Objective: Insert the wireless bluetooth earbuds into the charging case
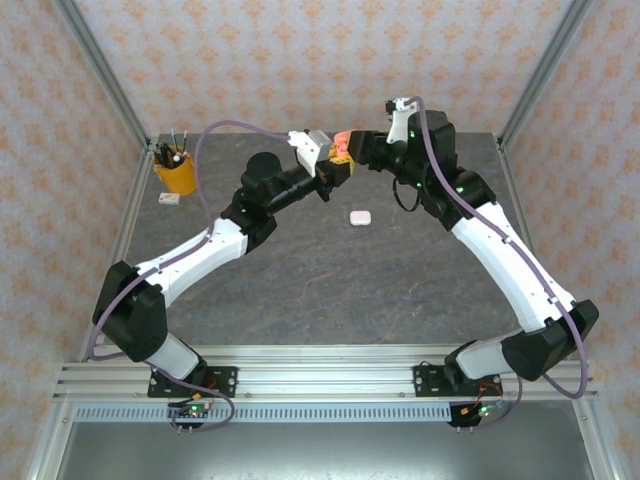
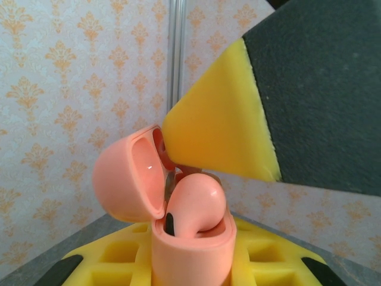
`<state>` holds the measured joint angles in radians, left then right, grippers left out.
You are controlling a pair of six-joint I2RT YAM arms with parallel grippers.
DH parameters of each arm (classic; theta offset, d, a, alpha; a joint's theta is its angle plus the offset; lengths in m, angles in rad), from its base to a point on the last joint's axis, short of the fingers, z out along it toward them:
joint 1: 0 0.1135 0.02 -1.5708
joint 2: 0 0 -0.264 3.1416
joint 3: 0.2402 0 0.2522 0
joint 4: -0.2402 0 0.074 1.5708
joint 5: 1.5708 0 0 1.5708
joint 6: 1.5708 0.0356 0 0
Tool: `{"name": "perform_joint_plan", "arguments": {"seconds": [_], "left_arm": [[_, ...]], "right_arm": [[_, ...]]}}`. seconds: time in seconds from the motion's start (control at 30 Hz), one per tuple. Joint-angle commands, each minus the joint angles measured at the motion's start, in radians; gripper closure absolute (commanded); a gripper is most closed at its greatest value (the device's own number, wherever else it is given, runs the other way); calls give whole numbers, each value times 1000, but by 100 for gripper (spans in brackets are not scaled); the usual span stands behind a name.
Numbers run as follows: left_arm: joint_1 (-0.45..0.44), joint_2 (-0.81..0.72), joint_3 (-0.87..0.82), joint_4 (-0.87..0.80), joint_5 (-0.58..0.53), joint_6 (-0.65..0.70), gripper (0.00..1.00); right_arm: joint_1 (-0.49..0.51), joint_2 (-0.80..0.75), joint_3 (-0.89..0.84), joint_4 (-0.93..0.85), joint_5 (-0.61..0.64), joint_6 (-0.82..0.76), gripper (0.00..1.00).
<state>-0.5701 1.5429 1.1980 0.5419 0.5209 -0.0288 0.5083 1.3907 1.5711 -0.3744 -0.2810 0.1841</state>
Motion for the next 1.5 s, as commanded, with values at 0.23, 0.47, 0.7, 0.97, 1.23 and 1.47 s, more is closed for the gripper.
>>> {"name": "perform_joint_plan", "arguments": {"seconds": [0.23, 0.47, 0.7, 0.97, 1.23, 1.47], "left_arm": [[-14, 6, 37, 50, 22, 3, 100], [-13, 9, 37, 52, 21, 1, 100], [-13, 8, 35, 51, 19, 6, 100], [-13, 10, 36, 51, 19, 6, 100], [-14, 12, 37, 52, 18, 7, 100], [-13, 15, 40, 50, 19, 7, 100]], "right_arm": [[-22, 8, 25, 52, -59, 79, 49], [-22, 6, 32, 54, -70, 93, 49], [-25, -5, 43, 60, -93, 114, 49], [-29, -13, 50, 61, -113, 132, 49], [-94, -19, 16, 116, -199, 222, 50], [-110, -18, 3, 136, -237, 250, 52]]}}
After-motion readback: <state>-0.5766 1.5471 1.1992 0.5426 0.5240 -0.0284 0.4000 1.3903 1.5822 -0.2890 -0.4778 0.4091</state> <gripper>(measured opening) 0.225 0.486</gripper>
